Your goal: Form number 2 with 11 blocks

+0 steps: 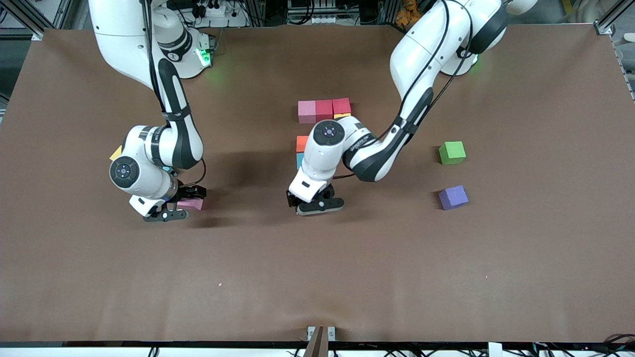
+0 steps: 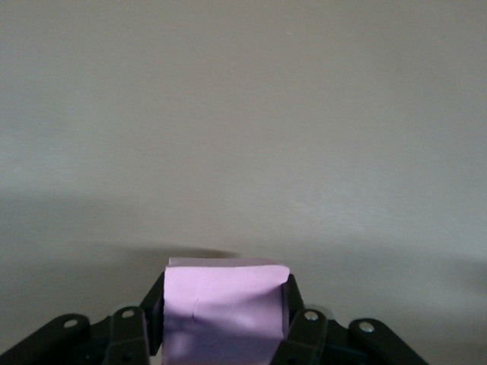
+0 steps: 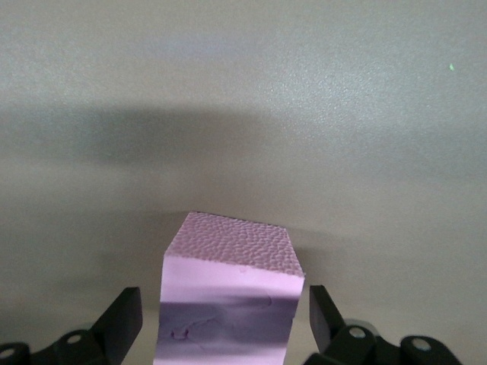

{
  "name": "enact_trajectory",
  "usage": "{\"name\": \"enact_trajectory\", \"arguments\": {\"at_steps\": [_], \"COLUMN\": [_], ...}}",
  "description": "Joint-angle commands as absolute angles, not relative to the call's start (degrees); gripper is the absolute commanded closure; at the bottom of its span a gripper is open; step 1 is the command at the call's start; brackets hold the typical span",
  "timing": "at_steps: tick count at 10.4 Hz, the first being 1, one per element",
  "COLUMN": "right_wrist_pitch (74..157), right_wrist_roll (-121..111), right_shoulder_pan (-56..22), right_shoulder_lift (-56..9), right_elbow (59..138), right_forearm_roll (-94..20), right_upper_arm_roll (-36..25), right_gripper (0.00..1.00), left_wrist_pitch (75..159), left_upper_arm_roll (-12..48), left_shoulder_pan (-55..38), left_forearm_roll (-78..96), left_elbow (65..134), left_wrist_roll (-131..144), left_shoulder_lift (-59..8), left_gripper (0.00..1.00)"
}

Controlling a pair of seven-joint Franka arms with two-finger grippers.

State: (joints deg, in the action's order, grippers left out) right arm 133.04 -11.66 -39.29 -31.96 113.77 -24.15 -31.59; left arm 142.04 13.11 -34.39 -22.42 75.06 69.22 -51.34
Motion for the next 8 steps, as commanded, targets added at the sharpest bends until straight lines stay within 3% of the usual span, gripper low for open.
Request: {"name": "enact_trajectory", "arguments": {"at_steps": [1, 2, 3, 8], "right_wrist_pitch": [133.95, 133.95, 133.95, 133.33], "right_wrist_roll": [-12.75, -12.74, -12.74, -12.04], "right_shoulder_pan": [-39.11, -39.11, -39.11, -39.64], "right_shoulder_lift": [-31.29, -31.20, -31.20, -30.76], "right_elbow": [114.61, 114.61, 114.61, 114.35], "right_forearm_roll": [-25.58, -26.10, -26.97, -27.16], "right_upper_arm_roll": [-31.46, -31.46, -31.46, -31.46], "right_gripper": [0.33, 0.41, 0.43, 0.43], "left_wrist_pitch": [142.03, 142.38, 142.56, 145.45], "left_upper_arm_roll": [12.57, 12.57, 12.66, 13.62], "left_shoulder_pan": [-34.10, -34.19, -34.36, -34.63], "left_forearm_roll": [-29.16, -29.96, -31.10, -31.20], "left_elbow": [82.87, 82.79, 82.79, 86.39], "left_wrist_roll": [76.96, 81.34, 82.69, 86.13], "left_shoulder_lift": [-45.62, -45.62, -45.53, -45.44], "left_gripper": [0.53, 0.53, 0.53, 0.53]}}
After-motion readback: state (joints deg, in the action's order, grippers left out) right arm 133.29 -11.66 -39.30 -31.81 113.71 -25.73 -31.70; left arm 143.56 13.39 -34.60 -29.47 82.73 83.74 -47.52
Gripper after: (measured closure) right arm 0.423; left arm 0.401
